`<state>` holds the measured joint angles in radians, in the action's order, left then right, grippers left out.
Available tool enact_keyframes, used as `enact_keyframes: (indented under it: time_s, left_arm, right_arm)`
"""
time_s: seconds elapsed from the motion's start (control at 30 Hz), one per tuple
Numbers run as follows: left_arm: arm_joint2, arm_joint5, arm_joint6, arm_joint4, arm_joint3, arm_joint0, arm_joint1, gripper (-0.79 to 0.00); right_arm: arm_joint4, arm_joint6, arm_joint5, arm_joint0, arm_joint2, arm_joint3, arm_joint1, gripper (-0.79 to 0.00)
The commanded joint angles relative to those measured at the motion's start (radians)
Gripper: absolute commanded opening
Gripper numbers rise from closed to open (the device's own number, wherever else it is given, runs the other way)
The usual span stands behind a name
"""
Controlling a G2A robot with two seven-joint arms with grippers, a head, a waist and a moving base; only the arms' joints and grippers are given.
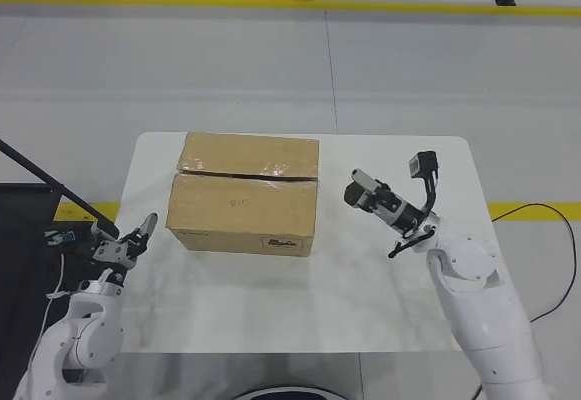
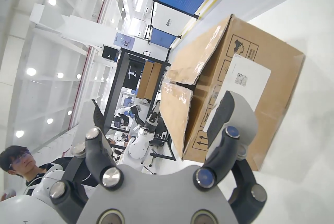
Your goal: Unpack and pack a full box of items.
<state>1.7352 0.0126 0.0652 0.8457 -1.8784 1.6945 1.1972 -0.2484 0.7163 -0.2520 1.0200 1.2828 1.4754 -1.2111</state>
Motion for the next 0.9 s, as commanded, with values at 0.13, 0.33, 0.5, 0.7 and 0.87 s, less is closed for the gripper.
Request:
enact_keyframes:
  time_s: [0.13, 0.33, 0.5, 0.7, 0.87]
  left_arm:
    - [0.062, -0.005, 0.165, -0.336, -0.011, -0.033, 0.003, 0.0]
    - [0.108, -0.011, 0.265, -0.484, -0.019, -0.043, 0.001, 0.0]
    - [0.108, -0.011, 0.265, -0.484, -0.019, -0.043, 0.001, 0.0]
    - [0.108, -0.011, 0.265, -0.484, -0.019, -0.043, 0.001, 0.0]
    - [0.108, -0.011, 0.265, -0.484, -0.019, -0.043, 0.001, 0.0]
  right_arm:
    - [-0.129, 0.09, -0.053, -0.055, -0.029, -0.085, -0.009, 0.0]
    - [-0.185, 0.147, -0.08, -0.129, -0.08, -0.199, -0.024, 0.0]
    - [-0.179, 0.163, -0.076, -0.184, -0.127, -0.264, -0.036, 0.0]
    - [-0.204, 0.186, -0.084, -0.226, -0.168, -0.312, -0.05, 0.0]
    - [-0.23, 0.208, -0.095, -0.248, -0.187, -0.337, -0.059, 0.0]
